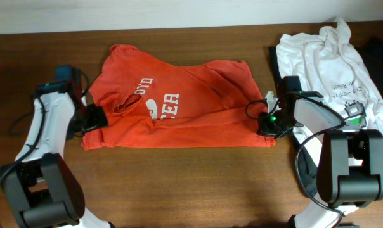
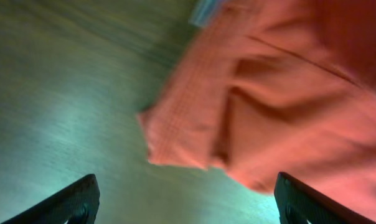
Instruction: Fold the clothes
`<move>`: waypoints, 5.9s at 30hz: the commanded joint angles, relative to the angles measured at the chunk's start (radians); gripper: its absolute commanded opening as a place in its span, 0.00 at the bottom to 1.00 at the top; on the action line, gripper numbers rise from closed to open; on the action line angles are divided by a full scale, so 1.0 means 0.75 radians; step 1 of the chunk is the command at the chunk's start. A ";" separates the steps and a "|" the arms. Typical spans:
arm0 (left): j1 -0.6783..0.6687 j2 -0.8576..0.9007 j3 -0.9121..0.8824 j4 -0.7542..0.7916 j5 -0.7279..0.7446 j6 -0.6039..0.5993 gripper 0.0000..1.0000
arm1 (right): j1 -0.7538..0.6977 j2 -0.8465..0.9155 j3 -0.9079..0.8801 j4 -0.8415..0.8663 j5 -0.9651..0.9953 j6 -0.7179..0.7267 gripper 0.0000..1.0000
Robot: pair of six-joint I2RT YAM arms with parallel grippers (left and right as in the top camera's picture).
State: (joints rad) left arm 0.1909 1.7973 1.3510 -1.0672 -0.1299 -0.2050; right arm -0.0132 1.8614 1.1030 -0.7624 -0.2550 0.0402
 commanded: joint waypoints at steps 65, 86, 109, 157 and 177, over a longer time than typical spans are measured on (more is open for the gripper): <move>-0.078 0.510 0.710 0.478 0.318 0.386 0.99 | 0.175 0.340 0.746 0.289 0.025 -0.004 0.81; -0.106 0.837 0.843 0.529 0.319 0.385 0.00 | 0.227 0.498 0.746 0.546 0.027 0.001 0.57; -0.132 0.847 0.975 0.511 0.293 0.386 0.99 | 0.273 0.641 0.741 0.566 0.031 0.027 0.15; -0.111 0.769 1.015 0.348 0.214 0.386 0.55 | 0.243 0.619 0.746 0.510 0.041 0.031 0.04; -0.111 0.764 1.015 0.289 0.211 0.386 0.27 | 0.224 0.488 0.769 0.423 0.146 0.031 0.04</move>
State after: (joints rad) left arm 0.1013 2.4138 2.0892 -0.8524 0.0334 0.0860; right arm 0.1612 2.2738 1.6665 -0.4343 -0.1719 0.0563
